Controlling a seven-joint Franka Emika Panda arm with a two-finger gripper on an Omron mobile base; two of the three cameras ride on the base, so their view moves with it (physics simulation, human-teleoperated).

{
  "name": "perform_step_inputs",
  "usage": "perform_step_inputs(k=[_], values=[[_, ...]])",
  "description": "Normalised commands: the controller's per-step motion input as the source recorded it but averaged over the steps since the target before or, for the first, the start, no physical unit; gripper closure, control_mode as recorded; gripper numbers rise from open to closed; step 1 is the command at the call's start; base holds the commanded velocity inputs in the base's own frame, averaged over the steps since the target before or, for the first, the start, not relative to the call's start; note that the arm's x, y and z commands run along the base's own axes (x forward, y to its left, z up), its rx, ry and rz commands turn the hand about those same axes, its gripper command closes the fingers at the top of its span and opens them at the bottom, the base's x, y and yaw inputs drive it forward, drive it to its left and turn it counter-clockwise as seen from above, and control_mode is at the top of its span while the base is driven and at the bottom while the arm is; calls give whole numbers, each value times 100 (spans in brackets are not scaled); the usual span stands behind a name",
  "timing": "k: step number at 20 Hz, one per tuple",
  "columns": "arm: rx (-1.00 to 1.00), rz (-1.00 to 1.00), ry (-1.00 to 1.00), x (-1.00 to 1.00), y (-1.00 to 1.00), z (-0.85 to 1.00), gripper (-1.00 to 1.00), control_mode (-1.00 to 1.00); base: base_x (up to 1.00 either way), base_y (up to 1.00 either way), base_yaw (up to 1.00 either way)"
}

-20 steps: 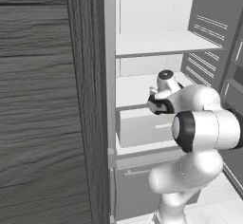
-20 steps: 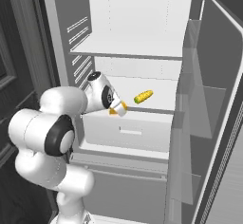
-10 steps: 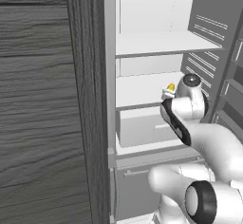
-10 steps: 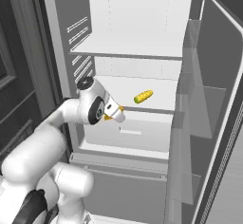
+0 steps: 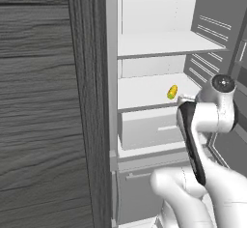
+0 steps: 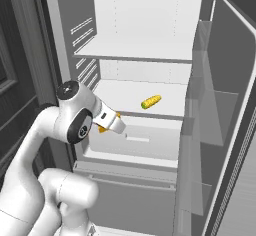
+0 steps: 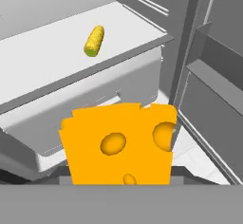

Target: Take the cheese, steak, and corn from the fridge and place them on the plate on the dining counter to create an appetizer plate.

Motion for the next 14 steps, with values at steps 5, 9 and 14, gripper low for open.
perform_step_inputs(k=[5, 9, 14], values=[[-10, 18, 7, -60, 20, 44, 100, -100, 0, 0, 0], [-5, 11, 2, -33, 2, 8, 100, 100, -38, 0, 12], [0, 0, 0, 0, 0, 0, 100, 100, -97, -18, 17]])
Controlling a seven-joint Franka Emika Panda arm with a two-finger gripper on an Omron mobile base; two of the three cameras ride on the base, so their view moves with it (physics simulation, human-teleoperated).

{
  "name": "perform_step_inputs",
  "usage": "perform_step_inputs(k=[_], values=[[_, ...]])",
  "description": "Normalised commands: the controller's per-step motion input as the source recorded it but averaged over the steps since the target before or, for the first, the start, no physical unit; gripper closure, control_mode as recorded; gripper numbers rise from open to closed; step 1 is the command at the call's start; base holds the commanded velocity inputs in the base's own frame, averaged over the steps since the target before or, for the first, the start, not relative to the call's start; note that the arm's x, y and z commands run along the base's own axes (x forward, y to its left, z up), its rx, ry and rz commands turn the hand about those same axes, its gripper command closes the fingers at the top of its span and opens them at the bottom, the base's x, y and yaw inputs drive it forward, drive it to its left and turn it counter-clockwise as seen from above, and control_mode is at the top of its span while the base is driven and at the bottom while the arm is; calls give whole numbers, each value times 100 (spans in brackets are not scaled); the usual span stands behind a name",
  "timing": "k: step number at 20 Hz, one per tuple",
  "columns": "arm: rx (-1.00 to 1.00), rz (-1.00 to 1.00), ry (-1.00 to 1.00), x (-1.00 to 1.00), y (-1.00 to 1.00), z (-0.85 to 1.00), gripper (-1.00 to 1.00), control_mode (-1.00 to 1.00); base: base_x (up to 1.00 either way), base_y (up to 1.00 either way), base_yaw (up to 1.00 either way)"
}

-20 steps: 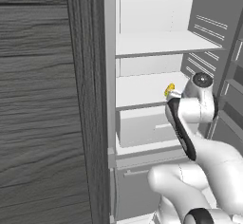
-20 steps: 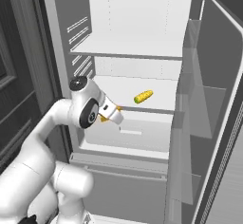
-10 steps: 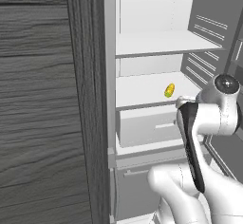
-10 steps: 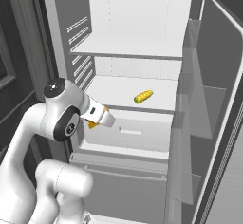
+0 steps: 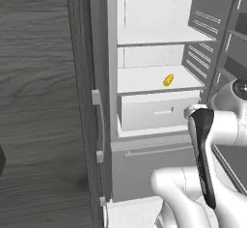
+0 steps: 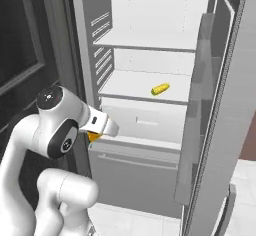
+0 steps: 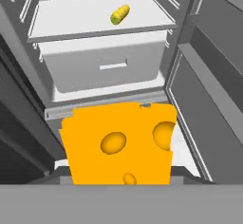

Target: Take the cheese, steak, and corn from the fridge and place them on the plate on the dining counter to create an appetizer plate.

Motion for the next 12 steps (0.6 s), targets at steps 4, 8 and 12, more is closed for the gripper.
perform_step_inputs(k=[4, 8, 12], values=[[0, 0, 0, 0, 0, 0, 100, 100, -100, -36, 10], [0, 0, 0, 0, 0, 0, 100, 100, -100, -21, 8], [0, 0, 0, 0, 0, 0, 100, 100, -100, -31, 3]])
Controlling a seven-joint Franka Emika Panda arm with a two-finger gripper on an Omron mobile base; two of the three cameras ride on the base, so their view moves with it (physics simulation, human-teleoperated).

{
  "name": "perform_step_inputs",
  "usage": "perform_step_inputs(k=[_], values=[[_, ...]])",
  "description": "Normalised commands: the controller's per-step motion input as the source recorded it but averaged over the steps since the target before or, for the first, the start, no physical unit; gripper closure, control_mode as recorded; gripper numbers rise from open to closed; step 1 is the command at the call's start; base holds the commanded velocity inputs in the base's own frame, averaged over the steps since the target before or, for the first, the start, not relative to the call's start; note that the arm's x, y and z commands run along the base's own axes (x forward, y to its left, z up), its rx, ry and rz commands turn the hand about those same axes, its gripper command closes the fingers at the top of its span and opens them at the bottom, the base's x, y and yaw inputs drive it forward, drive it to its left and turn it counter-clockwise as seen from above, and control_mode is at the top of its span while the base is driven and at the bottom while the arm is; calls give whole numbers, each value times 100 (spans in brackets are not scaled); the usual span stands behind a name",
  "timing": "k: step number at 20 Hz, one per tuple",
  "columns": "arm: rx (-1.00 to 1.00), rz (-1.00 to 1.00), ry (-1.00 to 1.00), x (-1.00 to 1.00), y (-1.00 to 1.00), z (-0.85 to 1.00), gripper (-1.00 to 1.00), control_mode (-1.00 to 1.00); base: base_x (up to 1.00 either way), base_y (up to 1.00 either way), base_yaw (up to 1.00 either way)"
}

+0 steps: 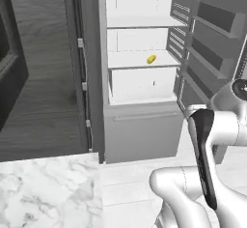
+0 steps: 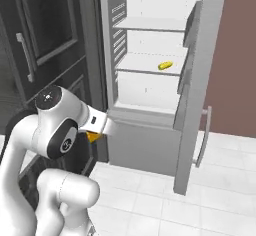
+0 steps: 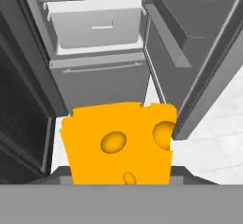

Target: Take the cheese, steak, and corn from the fridge and place them on the plate on the dining counter to create an appetizer plate.

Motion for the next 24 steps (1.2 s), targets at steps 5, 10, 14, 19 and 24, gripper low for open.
perform_step_inputs(k=[5, 10, 14, 19, 24], values=[[0, 0, 0, 0, 0, 0, 100, 100, -100, -81, -18], [0, 0, 0, 0, 0, 0, 100, 100, -76, -92, -40], [0, 0, 0, 0, 0, 0, 100, 100, -44, -96, -47], [0, 0, 0, 0, 0, 0, 100, 100, -32, -94, -51], [0, 0, 0, 0, 0, 0, 100, 100, -22, -91, -54]])
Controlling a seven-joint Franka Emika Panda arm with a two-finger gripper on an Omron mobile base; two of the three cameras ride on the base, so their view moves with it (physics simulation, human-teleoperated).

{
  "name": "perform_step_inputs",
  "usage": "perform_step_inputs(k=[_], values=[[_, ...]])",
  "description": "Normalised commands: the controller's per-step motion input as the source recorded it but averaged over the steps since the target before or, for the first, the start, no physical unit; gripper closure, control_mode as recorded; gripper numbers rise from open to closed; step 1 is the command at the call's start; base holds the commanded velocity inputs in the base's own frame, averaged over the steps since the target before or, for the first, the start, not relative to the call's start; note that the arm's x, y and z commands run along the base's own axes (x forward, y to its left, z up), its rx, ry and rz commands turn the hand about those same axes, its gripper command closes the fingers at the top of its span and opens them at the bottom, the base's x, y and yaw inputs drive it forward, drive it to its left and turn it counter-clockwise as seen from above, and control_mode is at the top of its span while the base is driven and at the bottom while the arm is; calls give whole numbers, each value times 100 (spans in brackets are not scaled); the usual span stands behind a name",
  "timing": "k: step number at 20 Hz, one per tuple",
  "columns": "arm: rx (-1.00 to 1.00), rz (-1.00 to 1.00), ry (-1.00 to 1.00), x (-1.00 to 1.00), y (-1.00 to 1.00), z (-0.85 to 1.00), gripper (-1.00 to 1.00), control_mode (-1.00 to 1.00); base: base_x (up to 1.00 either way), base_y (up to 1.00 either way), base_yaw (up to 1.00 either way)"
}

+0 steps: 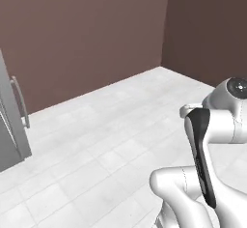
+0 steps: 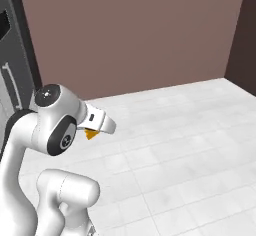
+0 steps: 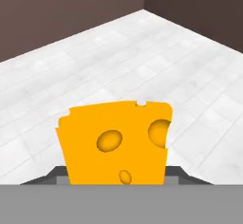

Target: Take the cheese, steak, and corn from the fridge and place them on the plate on the dining counter to create an appetizer plate.

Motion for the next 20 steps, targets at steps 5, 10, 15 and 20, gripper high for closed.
perform_step_inputs(k=[5, 10, 15, 20], values=[[0, 0, 0, 0, 0, 0, 100, 100, -10, -96, -55], [0, 0, 0, 0, 0, 0, 100, 100, 0, -100, -56], [0, 0, 0, 0, 0, 0, 100, 100, 0, -98, -55], [0, 0, 0, 0, 0, 0, 100, 100, 5, -81, -55]])
